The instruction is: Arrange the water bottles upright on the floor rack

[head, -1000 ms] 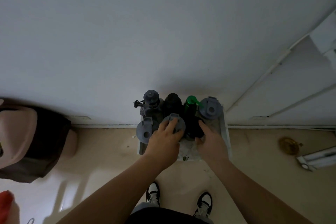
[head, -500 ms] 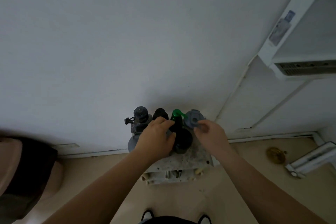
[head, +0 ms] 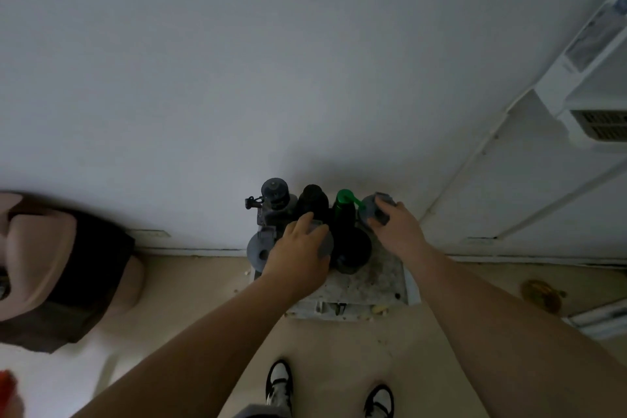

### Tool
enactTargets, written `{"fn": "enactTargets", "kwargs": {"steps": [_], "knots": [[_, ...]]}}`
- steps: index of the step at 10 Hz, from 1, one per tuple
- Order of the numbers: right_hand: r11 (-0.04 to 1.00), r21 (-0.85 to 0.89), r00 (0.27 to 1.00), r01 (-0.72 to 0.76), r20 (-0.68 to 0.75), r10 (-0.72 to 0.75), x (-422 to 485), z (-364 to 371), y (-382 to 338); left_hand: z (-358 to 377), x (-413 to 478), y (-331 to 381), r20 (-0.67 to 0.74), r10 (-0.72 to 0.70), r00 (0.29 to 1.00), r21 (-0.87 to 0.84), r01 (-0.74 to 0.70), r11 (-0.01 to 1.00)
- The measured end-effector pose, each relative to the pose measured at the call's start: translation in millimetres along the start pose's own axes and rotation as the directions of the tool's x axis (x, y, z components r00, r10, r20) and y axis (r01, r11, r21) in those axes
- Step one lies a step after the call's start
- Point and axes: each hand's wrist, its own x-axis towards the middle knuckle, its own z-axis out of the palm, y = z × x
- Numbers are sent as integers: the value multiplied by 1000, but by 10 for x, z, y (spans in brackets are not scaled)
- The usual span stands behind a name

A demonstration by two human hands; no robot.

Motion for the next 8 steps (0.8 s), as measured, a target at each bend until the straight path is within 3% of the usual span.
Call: {"fn": "enactTargets", "kwargs": {"steps": [4,5,6,7,8], "knots": [[990,136,999,-28,-17,30,-7,17,123,73,-48,-105,-21,-51,998,-71,50,996],[985,170,999,-32,-36,39,-119,-21,37,27,-38,-113,-53,-19,998,-106,13,994],[970,242,986,-1,-160,41,-302,-94,-76,-132,-24,-74,-107,24,994,-131,-38,991],[949,306,967,79,-255,2,-537,-270,-312,-373,-20,39,-199,109,974,-177,-145,973],[923,316,949,219,-290,-126,-766,-557,-630,-604,2,186,-277,175,945,-215,-238,947]]}}
